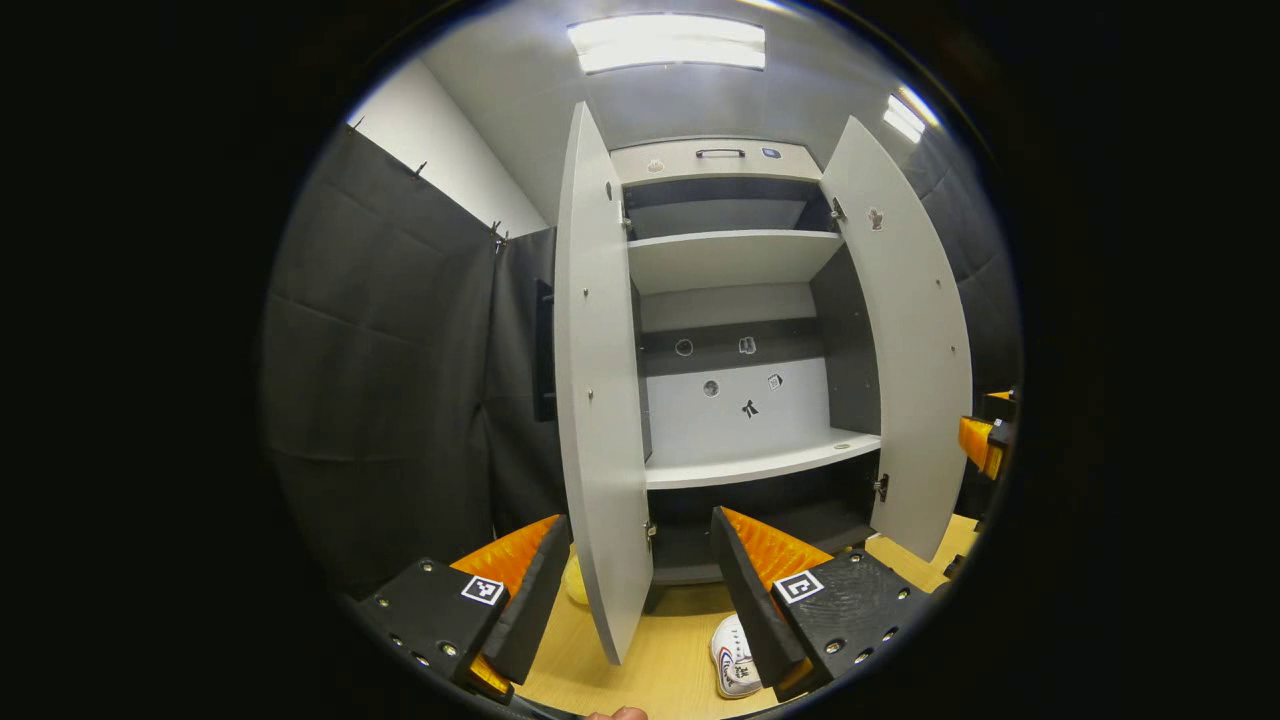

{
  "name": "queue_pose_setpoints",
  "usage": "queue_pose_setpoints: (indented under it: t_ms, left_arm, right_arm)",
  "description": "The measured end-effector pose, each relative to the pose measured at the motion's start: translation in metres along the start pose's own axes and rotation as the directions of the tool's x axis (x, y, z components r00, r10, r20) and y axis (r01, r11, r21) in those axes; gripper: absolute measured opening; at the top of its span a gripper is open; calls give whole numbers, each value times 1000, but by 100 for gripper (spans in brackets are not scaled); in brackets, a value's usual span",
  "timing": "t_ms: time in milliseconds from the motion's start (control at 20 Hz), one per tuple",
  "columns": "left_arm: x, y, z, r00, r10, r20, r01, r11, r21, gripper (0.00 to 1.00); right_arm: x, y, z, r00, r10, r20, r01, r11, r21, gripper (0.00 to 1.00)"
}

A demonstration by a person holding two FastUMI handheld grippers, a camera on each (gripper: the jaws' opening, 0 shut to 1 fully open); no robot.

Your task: Grab one shoe with the right hand and put it into the shoe cabinet, grab the other shoe with the left hand and put it into the shoe cabinet; then close the right door with the right hand and the left door with the left hand.

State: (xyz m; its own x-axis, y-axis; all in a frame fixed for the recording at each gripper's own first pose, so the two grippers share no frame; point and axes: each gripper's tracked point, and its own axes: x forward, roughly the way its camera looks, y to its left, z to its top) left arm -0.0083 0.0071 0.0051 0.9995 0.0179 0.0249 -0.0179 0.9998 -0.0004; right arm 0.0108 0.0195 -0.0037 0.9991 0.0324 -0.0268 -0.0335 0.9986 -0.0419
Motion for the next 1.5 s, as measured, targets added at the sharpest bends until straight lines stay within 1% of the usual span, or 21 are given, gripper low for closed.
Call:
queue_pose_setpoints:
  t_ms: [50, 300, 350, 400, 550, 700, 800, 1050, 1250, 1400, 1500]
  left_arm:
    - [-1, 1, 1, 1000, 3, 1, -3, 1000, 1, 79]
    - [-10, 14, 2, 999, 43, 3, -43, 999, 13, 79]
    - [-12, 17, 3, 999, 52, 3, -52, 999, 16, 79]
    - [-13, 20, 2, 998, 61, 2, -61, 998, 19, 79]
    - [-19, 27, 3, 996, 87, 1, -87, 996, 29, 78]
    - [-25, 34, 3, 994, 112, -3, -112, 993, 39, 79]
    - [-29, 38, 2, 992, 129, -8, -128, 991, 45, 79]
    - [-39, 50, 1, 984, 175, -23, -173, 983, 64, 79]
    - [-48, 59, -2, 975, 217, -39, -214, 974, 78, 79]
    - [-56, 67, -5, 967, 248, -49, -243, 966, 91, 79]
    - [-60, 73, -5, 961, 270, -54, -264, 960, 97, 78]
  right_arm:
    - [4, 3, -3, 1000, 9, -9, -9, 1000, -4, 98]
    - [35, 32, -31, 993, 66, -96, -68, 998, -15, 97]
    - [40, 38, -38, 990, 81, -113, -83, 996, -15, 99]
    - [45, 44, -45, 987, 97, -132, -99, 995, -14, 97]
    - [61, 57, -69, 973, 133, -191, -136, 991, -3, 99]
    - [77, 69, -103, 948, 161, -275, -165, 986, 8, 99]
    - [85, 76, -133, 921, 180, -345, -185, 983, 17, 99]
    - [92, 90, -201, 842, 210, -497, -220, 975, 39, 99]
    - [91, 106, -242, 775, 251, -580, -269, 961, 57, 99]
    - [88, 116, -266, 731, 274, -625, -288, 954, 81, 99]
    - [85, 122, -281, 694, 292, -658, -303, 948, 102, 99]
